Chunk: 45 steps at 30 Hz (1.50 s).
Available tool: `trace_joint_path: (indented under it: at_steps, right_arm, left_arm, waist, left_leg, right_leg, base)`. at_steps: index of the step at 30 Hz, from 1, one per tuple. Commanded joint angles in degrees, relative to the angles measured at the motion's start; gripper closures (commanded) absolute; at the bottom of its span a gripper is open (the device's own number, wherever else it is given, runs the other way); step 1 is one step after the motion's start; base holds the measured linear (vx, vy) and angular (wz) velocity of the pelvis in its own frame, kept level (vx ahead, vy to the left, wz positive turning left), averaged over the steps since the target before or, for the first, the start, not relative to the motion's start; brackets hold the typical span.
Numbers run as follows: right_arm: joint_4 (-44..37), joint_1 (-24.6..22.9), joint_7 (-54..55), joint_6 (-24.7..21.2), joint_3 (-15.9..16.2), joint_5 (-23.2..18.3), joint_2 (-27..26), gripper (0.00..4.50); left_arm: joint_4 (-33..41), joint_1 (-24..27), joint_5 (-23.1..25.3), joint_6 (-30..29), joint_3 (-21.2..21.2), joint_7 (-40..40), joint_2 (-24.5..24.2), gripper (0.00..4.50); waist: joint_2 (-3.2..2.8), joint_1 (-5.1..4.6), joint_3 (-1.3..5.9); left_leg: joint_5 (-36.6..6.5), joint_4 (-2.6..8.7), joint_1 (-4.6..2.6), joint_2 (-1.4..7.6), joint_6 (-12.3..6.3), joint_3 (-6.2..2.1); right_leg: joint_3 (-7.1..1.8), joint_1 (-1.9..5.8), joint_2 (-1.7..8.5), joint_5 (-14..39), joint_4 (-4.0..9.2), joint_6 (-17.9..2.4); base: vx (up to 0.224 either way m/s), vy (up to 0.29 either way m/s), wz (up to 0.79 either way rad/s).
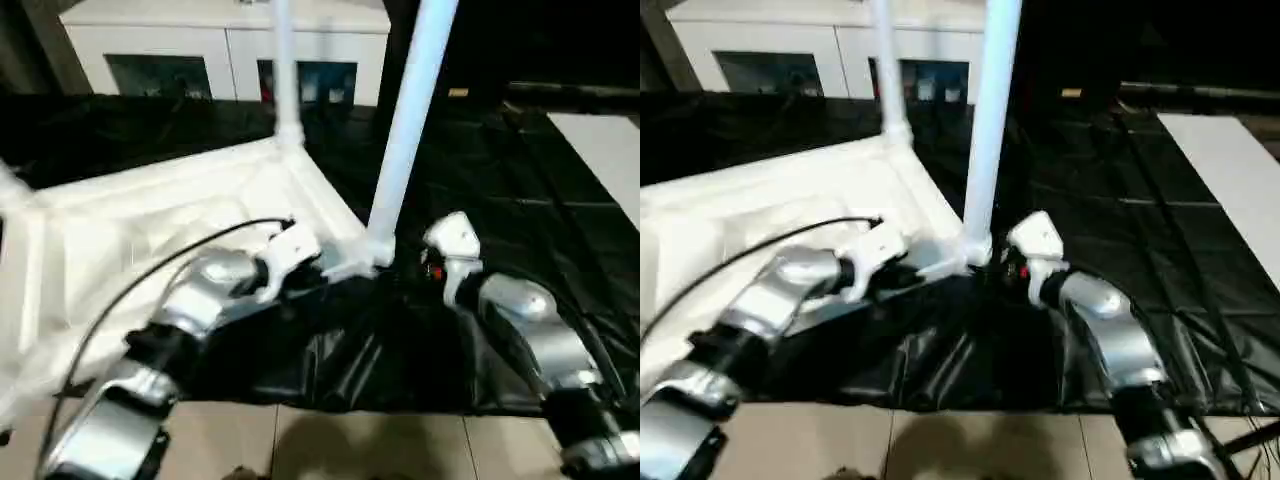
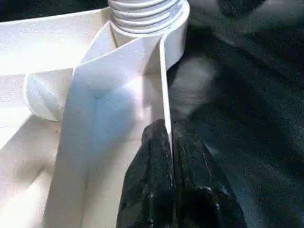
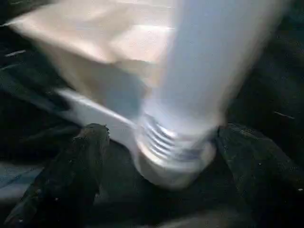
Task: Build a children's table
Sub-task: Rotate leg to tighten
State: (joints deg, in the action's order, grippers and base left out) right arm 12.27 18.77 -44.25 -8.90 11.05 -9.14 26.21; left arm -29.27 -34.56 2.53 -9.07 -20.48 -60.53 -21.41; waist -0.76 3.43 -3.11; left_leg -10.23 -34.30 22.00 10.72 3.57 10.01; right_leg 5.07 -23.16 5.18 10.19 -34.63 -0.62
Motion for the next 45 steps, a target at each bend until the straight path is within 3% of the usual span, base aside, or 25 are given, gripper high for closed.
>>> trace_joint_path:
  at_steps: [1,3,7,10,16,18,29,33,34,36,37,38,39,41,45]
  right_arm:
    - [-3.30,-0.53,-4.94,-0.66,0.24,-1.79,1.82,0.49]
    - [-4.75,-0.97,-7.30,-1.46,0.31,-2.74,2.83,0.49]
    - [-4.58,-0.50,-10.54,-0.90,2.22,-2.01,3.75,0.49]
    - [-3.87,-0.10,-11.19,-0.70,2.78,-1.71,3.77,0.49]
    - [-2.99,0.00,-13.17,-0.26,3.63,-0.67,4.68,0.75]
    - [-2.40,0.11,-13.44,-0.22,3.55,-0.23,4.63,1.12]
    - [0.25,0.85,-12.74,-0.73,3.39,0.19,3.13,1.76]
    - [4.32,2.15,-3.23,-4.77,2.07,2.49,-0.91,1.80]
    - [6.44,3.04,2.89,-7.31,0.42,2.46,-4.32,1.80]
    - [7.13,3.38,5.35,-8.09,-0.19,2.46,-5.77,1.81]
    - [9.38,4.49,12.59,-10.34,-1.95,2.49,-10.04,1.81]
    - [9.68,4.64,13.51,-10.62,-2.18,2.49,-10.58,1.81]
    - [13.42,6.48,23.10,-12.24,-4.18,3.28,-15.71,1.82]
    - [14.91,7.20,26.37,-12.33,-4.77,3.74,-17.26,1.82]
    - [26.90,13.05,40.89,-10.33,-8.72,3.19,-25.72,1.83]
  left_arm:
    - [4.85,1.26,-1.57,0.43,-3.59,-8.51,-1.61,4.50]
    - [7.28,1.94,-2.73,-0.83,-4.01,-11.59,-3.02,4.50]
    - [8.58,2.17,-2.39,-1.06,-4.32,-13.44,-4.32,4.50]
    - [7.74,1.88,-1.62,-0.35,-4.04,-12.41,-4.30,4.50]
    - [8.24,1.87,-1.60,-0.10,-3.74,-11.56,-4.80,4.50]
    - [8.08,1.79,-1.57,-0.25,-3.76,-11.72,-4.96,4.50]
    - [6.97,1.65,-0.89,0.31,-3.64,-11.18,-4.85,4.50]
    - [5.00,1.05,-0.51,-0.27,-2.27,-6.60,-2.77,4.50]
    - [3.46,0.19,-0.39,-1.21,-1.18,-2.80,-0.63,4.50]
    - [2.67,-0.24,-0.20,-1.46,-0.85,-1.17,0.27,4.50]
    - [-0.05,-1.74,0.58,-2.15,0.12,4.18,3.04,4.50]
    - [-0.41,-1.95,0.69,-2.23,0.24,4.89,3.40,4.50]
    - [-4.57,-4.27,1.92,-3.25,1.78,13.29,7.06,4.50]
    - [-6.11,-5.14,2.33,-3.71,2.42,16.55,8.29,4.50]
    - [-13.17,-9.12,1.55,-4.79,6.72,29.41,13.95,4.50]
  waist:
    - [-0.30,0.18,3.97]
    - [-0.39,0.24,3.88]
    - [0.05,0.62,3.44]
    - [0.28,0.91,3.45]
    - [0.32,1.25,3.77]
    - [0.33,1.30,3.81]
    - [0.40,1.24,3.73]
    - [0.42,0.83,3.65]
    - [0.60,0.45,3.52]
    - [0.51,0.07,3.62]
    - [0.54,-0.23,3.59]
    - [0.40,-0.52,3.41]
    - [0.40,-0.91,3.60]
    - [0.41,-1.04,3.57]
    - [0.10,-1.52,3.81]
  left_leg:
    - [-11.98,4.28,-0.91,2.89,-4.85,-0.76]
    - [-13.25,4.32,-1.27,2.93,-4.54,-0.60]
    - [-17.09,4.57,-1.81,2.89,-2.53,-0.35]
    - [-16.69,4.65,-1.54,2.84,-1.68,-0.37]
    - [-13.36,4.36,-1.03,2.64,-2.37,-0.41]
    - [-12.69,4.30,-1.02,2.64,-2.70,-0.39]
    - [-13.88,4.30,-1.04,2.61,-2.47,-0.44]
    - [-14.29,4.43,-1.00,2.46,-1.53,-0.52]
    - [-15.25,4.45,-1.04,2.33,-1.04,-0.47]
    - [-16.89,4.54,-1.25,2.27,0.01,-0.76]
    - [-16.78,4.58,-1.12,2.31,0.19,-0.70]
    - [-17.20,4.58,-1.13,2.19,0.38,-0.62]
    - [-18.15,4.55,-1.33,2.07,1.44,-0.81]
    - [-18.59,4.56,-1.40,2.07,1.90,-0.90]
    - [-18.25,4.38,-1.40,1.78,1.66,-0.82]
  right_leg:
    - [-3.10,3.41,3.44,6.19,3.41,-14.54]
    - [-3.14,3.07,3.36,7.13,3.65,-14.90]
    - [-3.29,2.43,3.40,14.64,4.39,-13.31]
    - [-3.44,2.58,3.55,16.84,4.54,-11.77]
    - [-3.37,2.87,3.52,14.00,4.08,-11.43]
    - [-3.35,2.88,3.48,13.28,3.99,-11.57]
    - [-3.28,2.80,3.50,15.94,4.23,-11.11]
    - [-3.16,2.77,3.40,17.85,4.35,-10.49]
    - [-3.13,2.55,3.34,19.45,4.63,-10.14]
    - [-2.94,2.60,3.43,21.98,4.80,-9.40]
    - [-3.06,2.54,3.40,21.48,4.86,-9.22]
    - [-3.09,2.22,3.26,21.95,4.98,-9.24]
    - [-2.94,2.17,3.36,23.44,4.99,-8.85]
    - [-2.93,2.05,3.36,23.96,5.01,-8.82]
    - [-3.01,1.90,3.47,22.40,5.35,-8.92]
  base:
    - [0.000,0.000,0.00]
    - [0.000,0.000,0.00]
    - [0.000,0.000,0.00]
    - [0.000,0.000,0.00]
    - [0.000,0.000,0.00]
    - [0.000,0.000,0.00]
    - [0.000,0.000,0.00]
    - [0.000,0.000,0.00]
    - [0.000,0.000,0.00]
    - [0.000,0.000,0.00]
    - [0.000,0.000,0.00]
    - [0.000,0.000,0.00]
    - [0.000,0.000,0.00]
    - [0.000,0.000,0.00]
    - [0.000,0.000,0.00]
